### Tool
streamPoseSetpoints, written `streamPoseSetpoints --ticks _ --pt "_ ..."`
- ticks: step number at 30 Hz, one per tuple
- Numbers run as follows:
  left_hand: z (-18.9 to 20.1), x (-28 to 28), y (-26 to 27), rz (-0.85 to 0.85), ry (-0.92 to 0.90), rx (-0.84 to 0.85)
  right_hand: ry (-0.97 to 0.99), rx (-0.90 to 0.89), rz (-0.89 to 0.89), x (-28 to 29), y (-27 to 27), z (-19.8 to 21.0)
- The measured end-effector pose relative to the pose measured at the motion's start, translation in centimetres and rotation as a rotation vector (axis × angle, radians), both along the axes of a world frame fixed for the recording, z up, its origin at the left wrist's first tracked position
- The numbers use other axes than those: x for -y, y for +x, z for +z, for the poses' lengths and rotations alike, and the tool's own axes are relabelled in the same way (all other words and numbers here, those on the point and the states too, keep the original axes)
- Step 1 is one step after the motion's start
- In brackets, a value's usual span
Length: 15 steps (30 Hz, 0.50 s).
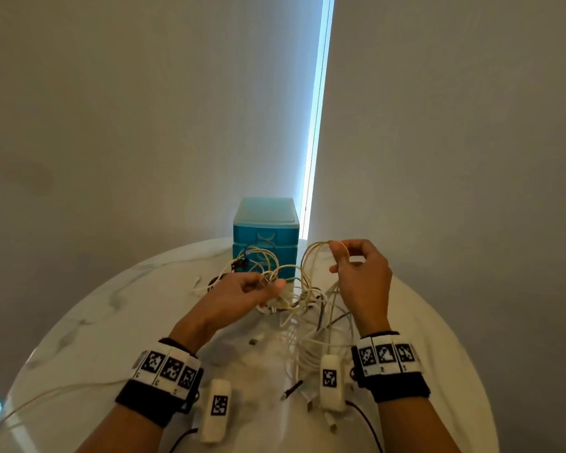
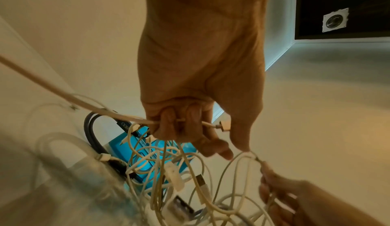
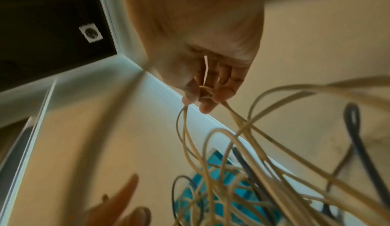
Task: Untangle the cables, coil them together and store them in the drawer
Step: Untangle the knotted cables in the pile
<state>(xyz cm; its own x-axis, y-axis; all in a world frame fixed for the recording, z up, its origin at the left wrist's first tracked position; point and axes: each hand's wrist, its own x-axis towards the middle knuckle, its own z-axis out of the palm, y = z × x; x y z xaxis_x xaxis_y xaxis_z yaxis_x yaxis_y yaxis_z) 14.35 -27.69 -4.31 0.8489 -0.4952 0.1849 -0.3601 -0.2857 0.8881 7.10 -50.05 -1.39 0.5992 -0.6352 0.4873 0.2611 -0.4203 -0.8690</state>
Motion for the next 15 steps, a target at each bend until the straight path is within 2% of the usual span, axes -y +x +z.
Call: streamPoseSetpoints --ticks 5,10,12,15 --pt "-0.9 -0.3 0.8 -0.217 0.404 0.063 0.210 0.015 -0.094 2.0 0.2 -2.4" --pt "-1.2 0.0 0.5 -0.175 0.790 0.038 0.400 0.052 -0.115 3.3 0.7 -3.5" --pt "-1.2 0.0 0.6 -0.122 0.842 0.050 0.518 0.061 -0.079 3.5 1.1 -3.7" --pt "-0.7 -0.2 0.7 -0.092 0.711 0.144 0.681 -0.001 0.057 3.7 1.4 -3.9"
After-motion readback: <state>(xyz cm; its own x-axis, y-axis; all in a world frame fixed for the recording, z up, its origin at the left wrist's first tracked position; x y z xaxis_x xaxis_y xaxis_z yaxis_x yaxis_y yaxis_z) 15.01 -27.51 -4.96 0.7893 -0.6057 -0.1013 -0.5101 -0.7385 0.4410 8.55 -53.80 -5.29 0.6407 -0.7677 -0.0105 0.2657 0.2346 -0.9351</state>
